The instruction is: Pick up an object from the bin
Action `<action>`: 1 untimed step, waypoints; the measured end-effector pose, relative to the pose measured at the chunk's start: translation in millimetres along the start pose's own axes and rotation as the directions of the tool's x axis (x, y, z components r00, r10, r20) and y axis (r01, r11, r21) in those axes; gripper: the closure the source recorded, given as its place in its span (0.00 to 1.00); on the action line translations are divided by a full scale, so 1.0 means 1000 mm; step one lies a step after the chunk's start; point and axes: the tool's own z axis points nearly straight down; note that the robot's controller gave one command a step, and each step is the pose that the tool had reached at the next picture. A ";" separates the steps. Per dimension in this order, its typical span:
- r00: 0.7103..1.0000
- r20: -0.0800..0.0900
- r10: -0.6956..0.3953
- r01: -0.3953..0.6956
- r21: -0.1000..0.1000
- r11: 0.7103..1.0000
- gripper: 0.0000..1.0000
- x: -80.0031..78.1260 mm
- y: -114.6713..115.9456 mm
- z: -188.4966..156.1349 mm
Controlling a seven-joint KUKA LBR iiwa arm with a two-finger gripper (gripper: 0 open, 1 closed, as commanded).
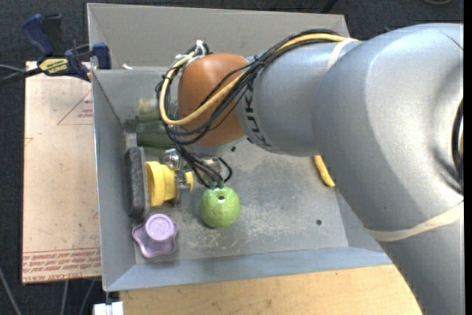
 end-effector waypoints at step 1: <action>1.000 -0.001 -0.002 0.002 0.000 1.000 1.00 0.000 0.000 -0.003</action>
Offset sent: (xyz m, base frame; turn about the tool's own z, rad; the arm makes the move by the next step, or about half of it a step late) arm 0.0002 -0.0001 0.0686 0.0000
